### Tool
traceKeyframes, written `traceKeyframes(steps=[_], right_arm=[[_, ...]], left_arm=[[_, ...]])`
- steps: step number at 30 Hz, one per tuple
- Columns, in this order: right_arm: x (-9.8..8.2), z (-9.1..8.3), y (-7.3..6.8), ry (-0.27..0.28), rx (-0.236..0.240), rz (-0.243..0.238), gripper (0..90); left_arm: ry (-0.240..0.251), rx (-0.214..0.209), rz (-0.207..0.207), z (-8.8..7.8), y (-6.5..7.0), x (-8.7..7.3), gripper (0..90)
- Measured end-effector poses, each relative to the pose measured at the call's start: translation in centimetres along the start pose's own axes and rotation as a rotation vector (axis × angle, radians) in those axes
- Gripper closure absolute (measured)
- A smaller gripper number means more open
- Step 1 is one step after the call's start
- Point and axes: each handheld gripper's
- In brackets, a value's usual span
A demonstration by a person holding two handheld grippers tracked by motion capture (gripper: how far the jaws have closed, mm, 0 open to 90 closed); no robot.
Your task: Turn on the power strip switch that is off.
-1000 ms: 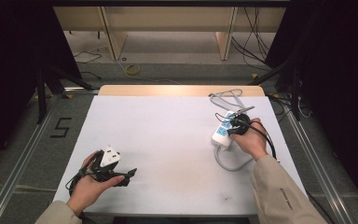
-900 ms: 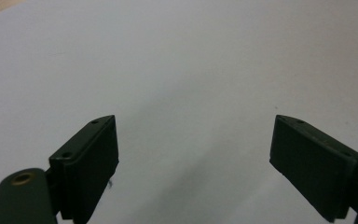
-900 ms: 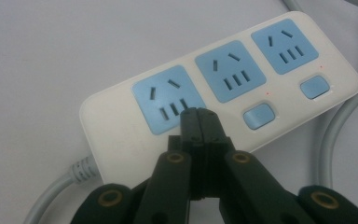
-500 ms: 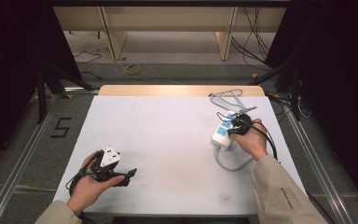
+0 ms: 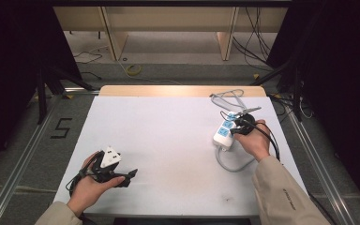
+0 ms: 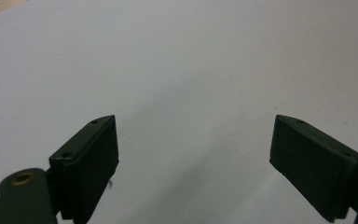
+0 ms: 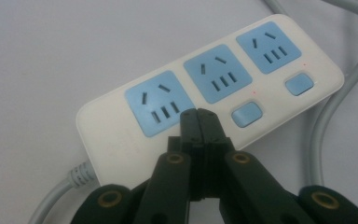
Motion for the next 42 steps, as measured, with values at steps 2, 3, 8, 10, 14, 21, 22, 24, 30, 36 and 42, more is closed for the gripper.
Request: traceKeyframes(steps=[2,3,8,10,14,21,22,24,30,36,42], right_arm=[[0.0,-0.2,0.1,0.008,0.000,0.007,90.0],[-0.1,-0.3,0.2,0.009,0.002,0.009,90.0],[-0.2,-0.5,0.1,0.021,0.010,0.009,90.0],[-0.2,-0.7,0.1,0.029,0.014,0.004,90.0],[-0.3,-1.0,0.0,0.039,0.017,0.001,90.0],[-0.8,-1.3,0.0,0.048,0.023,0.008,88.1],[-0.9,-1.4,0.0,0.052,0.023,0.008,87.9],[-0.9,-1.5,0.0,0.058,0.024,0.010,87.2],[-1.1,-1.9,-0.2,0.070,0.031,0.008,84.8],[-1.3,-2.4,-0.4,0.078,0.036,0.013,83.3],[-1.5,-2.8,-0.7,0.092,0.052,0.013,81.4]], left_arm=[[0.000,-0.001,0.000,0.0,0.0,0.0,15.0],[0.001,0.000,0.000,0.0,0.0,0.0,15.0],[-0.002,0.000,-0.001,0.0,0.0,0.0,15.0],[-0.001,-0.001,-0.001,0.0,0.0,0.0,15.0],[-0.002,-0.001,-0.001,0.0,0.0,0.0,15.0],[-0.002,-0.002,-0.001,0.0,0.0,0.0,15.0],[-0.001,-0.002,-0.002,0.0,0.0,0.0,15.0],[-0.002,-0.002,-0.003,0.0,0.0,0.0,15.0],[-0.002,-0.002,-0.003,0.0,0.0,-0.1,15.0],[-0.005,-0.002,-0.003,0.0,0.0,-0.1,15.0],[-0.006,-0.002,-0.005,0.0,0.0,-0.1,15.0]])
Point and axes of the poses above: each handheld gripper's, and its own axes: z roughly forward along the jaws, x roughly out of its top, y roughly to its right, and after that the axes turned 10 degrees about z, right-handed
